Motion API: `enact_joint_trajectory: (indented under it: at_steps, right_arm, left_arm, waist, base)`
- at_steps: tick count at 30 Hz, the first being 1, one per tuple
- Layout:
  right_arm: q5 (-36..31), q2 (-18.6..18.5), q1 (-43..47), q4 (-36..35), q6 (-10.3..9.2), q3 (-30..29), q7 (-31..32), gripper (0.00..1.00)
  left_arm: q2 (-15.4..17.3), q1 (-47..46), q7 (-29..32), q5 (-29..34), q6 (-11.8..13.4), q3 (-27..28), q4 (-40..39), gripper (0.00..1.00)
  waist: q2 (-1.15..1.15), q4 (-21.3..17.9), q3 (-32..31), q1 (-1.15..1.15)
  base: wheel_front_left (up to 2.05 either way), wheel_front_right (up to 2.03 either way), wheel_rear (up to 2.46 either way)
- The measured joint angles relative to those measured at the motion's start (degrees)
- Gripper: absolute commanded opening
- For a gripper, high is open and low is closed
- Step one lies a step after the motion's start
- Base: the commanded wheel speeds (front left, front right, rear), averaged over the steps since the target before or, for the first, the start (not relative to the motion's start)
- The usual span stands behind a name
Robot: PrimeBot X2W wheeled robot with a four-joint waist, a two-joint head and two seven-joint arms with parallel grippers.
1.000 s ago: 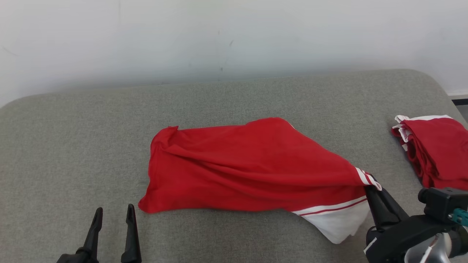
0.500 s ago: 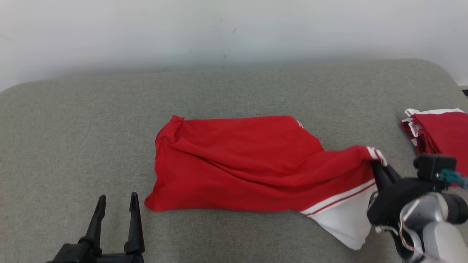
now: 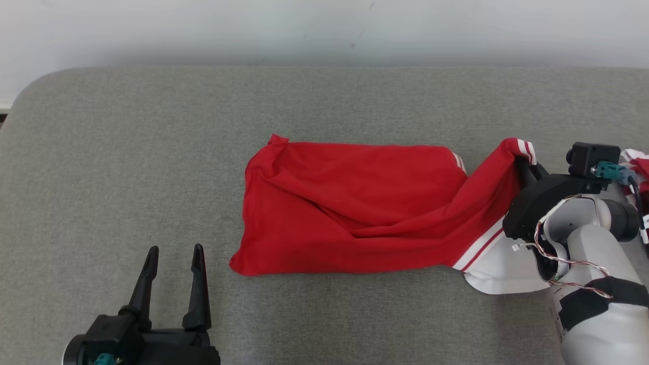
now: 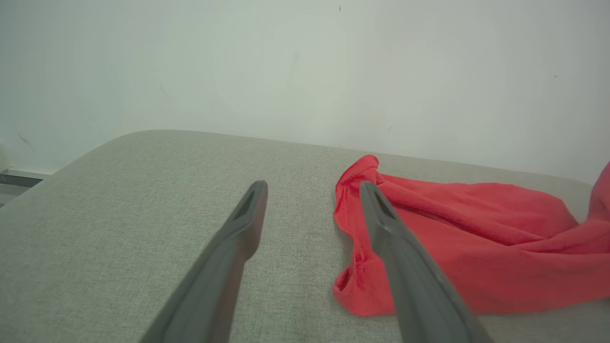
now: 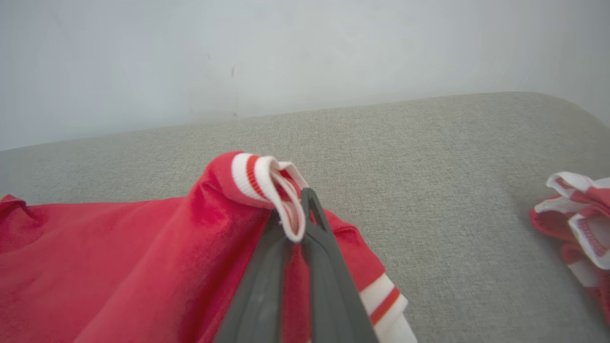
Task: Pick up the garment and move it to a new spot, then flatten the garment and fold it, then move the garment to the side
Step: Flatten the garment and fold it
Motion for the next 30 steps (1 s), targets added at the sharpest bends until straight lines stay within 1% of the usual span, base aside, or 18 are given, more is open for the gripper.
enact_joint_trajectory:
  at_steps: [4, 5, 6, 7, 9, 13, 17, 19, 21, 24, 27, 30]
  right_arm:
    - [-0.62, -0.69, -2.92, 5.99, 0.01, 1.51, -3.44, 0.00]
    - [-0.79, -0.75, -3.47, 7.30, 0.01, 1.87, -4.04, 0.24]
    - [-0.80, -0.77, -4.02, 8.47, 0.01, 2.29, -4.67, 0.86]
    - [-0.80, -0.81, -4.42, 9.50, 0.01, 2.65, -5.22, 1.00]
    - [-0.97, -1.08, -4.66, 11.56, 0.05, 2.78, -6.08, 1.00]
    - [-1.08, -2.13, -4.34, 14.21, 0.05, 0.86, -9.31, 1.00]
    - [-1.34, -1.65, -1.86, 14.10, 0.05, 1.05, -14.29, 1.00]
    - [-1.34, -1.29, 0.05, 12.88, 0.05, 2.47, -16.84, 1.00]
    - [-1.33, -1.08, 2.24, 10.69, 0.05, 4.20, -19.11, 1.00]
    - [-1.94, -0.96, 6.71, 5.19, 0.05, 7.05, -21.12, 1.00]
    - [-2.37, -0.85, 11.71, -1.15, 0.05, 9.51, -21.65, 1.00]
    - [-2.59, -0.51, 17.13, -8.69, 0.05, 10.10, -21.74, 1.00]
  left_arm:
    - [0.00, -0.63, 0.00, -0.30, 0.09, -0.74, 0.29, 1.00]
    - [0.00, -0.70, 0.00, -0.41, 0.20, -0.89, 0.37, 1.00]
    - [-0.01, -0.87, 0.00, -0.41, 0.27, -0.99, 0.51, 1.00]
    - [-0.01, -1.05, -0.01, -0.41, 0.35, -1.05, 0.64, 1.00]
    - [0.00, -1.43, 0.00, -0.37, 0.51, -0.89, 1.12, 1.00]
    - [-0.01, -1.45, 0.00, 0.03, 0.60, 0.43, 2.00, 1.00]
    - [0.00, -0.75, 0.00, 0.27, 0.77, 2.29, 2.72, 1.00]
    - [-0.02, -0.01, 0.00, 0.65, 0.76, 3.18, 2.96, 1.00]
    - [0.01, 0.59, 0.00, 0.83, 0.73, 4.05, 3.04, 1.00]
    - [-0.02, 1.58, 0.00, 1.27, 0.57, 4.95, 3.48, 1.00]
    - [0.00, 2.20, 0.00, 1.40, 0.57, 5.73, 4.04, 1.00]
    - [0.00, 2.29, 0.00, 1.41, 0.62, 6.08, 4.66, 1.00]
  waist:
    - [0.00, 1.36, 0.91, 0.00]
    - [0.00, 1.57, 1.11, 0.00]
    - [0.00, 1.75, 1.27, 0.00]
    - [0.00, 1.86, 1.37, 0.00]
    - [0.00, 1.81, 1.33, 0.00]
    - [0.00, 1.11, 0.55, 0.00]
    - [0.00, -0.17, -0.96, 0.00]
    - [0.00, -0.87, -1.86, 0.00]
    - [0.00, -1.60, -2.81, -0.01]
    - [0.00, -2.66, -4.41, -0.01]
    - [0.00, -3.71, -5.97, -0.01]
    - [-0.01, -4.68, -7.44, -0.01]
  base:
    - [0.00, 0.00, 0.00]
    - [0.00, 0.00, 0.00]
    - [0.00, 0.00, 0.00]
    - [0.00, 0.00, 0.00]
    - [0.00, 0.00, 0.00]
    - [0.00, 0.00, 0.00]
    - [0.00, 0.00, 0.00]
    - [0.00, 0.00, 0.00]
    - [0.00, 0.00, 0.00]
    - [0.00, 0.00, 0.00]
    - [0.00, 0.00, 0.00]
    - [0.00, 0.00, 0.00]
